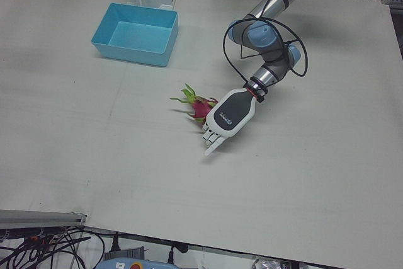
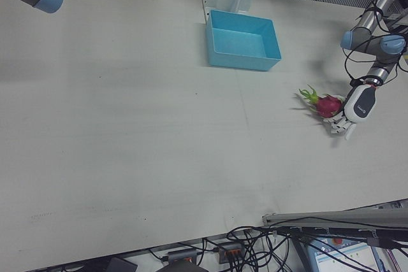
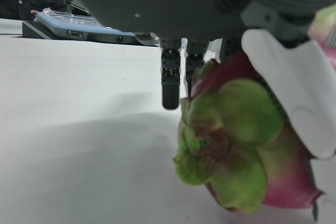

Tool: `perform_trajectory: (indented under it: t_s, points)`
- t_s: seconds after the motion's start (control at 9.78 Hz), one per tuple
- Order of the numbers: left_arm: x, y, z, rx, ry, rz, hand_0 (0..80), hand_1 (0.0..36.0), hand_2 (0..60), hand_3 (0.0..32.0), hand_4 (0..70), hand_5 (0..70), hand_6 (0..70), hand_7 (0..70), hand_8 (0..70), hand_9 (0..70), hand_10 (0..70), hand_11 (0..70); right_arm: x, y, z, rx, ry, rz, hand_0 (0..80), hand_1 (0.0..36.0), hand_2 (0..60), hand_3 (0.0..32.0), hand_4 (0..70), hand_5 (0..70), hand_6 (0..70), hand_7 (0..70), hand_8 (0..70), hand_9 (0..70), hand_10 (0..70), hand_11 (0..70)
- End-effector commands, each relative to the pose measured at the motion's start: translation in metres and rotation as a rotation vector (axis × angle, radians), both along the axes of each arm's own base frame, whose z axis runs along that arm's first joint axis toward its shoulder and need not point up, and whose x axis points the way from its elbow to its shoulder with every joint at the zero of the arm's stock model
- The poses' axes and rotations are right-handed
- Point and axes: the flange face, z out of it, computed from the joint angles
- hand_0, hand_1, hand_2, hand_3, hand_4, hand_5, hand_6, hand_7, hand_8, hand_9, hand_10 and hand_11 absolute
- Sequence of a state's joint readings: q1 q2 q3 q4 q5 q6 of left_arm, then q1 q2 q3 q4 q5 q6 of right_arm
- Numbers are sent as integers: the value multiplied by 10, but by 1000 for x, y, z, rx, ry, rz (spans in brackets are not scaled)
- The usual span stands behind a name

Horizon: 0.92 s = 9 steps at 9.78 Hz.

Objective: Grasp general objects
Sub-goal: 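Close the left hand's fingers around the pink dragon fruit, then lift the dragon fruit with the left hand and carry it toward the tray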

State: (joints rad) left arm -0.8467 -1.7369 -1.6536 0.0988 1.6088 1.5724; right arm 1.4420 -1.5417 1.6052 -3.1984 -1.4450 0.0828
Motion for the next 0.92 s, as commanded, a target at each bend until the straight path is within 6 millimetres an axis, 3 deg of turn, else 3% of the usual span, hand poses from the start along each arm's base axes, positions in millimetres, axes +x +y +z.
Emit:
perform_trajectory:
  t_s: [0.0, 0.1, 0.2, 0.41, 0.61, 0.82]
  points:
    - [7, -5, -13, -85, 102, 40, 520, 158, 260, 0, 629, 657, 369, 700, 303, 479, 184, 271, 0, 0, 0, 1, 0, 0, 0, 0, 0, 0, 0, 0, 0, 0, 0, 0, 0, 0]
    - [8, -6, -16, -105, 120, 81, 520, 154, 288, 0, 671, 677, 428, 700, 359, 545, 219, 321, 0, 0, 0, 1, 0, 0, 0, 0, 0, 0, 0, 0, 0, 0, 0, 0, 0, 0]
    - [6, -18, -31, -117, 166, 94, 516, 159, 352, 0, 700, 688, 473, 700, 402, 594, 249, 363, 0, 0, 0, 1, 0, 0, 0, 0, 0, 0, 0, 0, 0, 0, 0, 0, 0, 0]
    - [-9, -39, -56, -139, 237, 145, 514, 173, 424, 0, 700, 678, 478, 700, 403, 595, 242, 353, 0, 0, 0, -1, 0, 0, 0, 0, 0, 0, 0, 0, 0, 0, 0, 0, 0, 0]
    - [-31, -61, -96, -139, 306, 233, 511, 179, 457, 0, 700, 676, 482, 700, 405, 598, 242, 353, 0, 0, 0, -1, 0, 0, 0, 0, 0, 0, 0, 0, 0, 0, 0, 0, 0, 0]
    - [-27, -55, -118, -150, 326, 340, 517, 187, 486, 0, 700, 694, 516, 700, 418, 614, 247, 361, 0, 0, 0, -1, 0, 0, 0, 0, 0, 0, 0, 0, 0, 0, 0, 0, 0, 0]
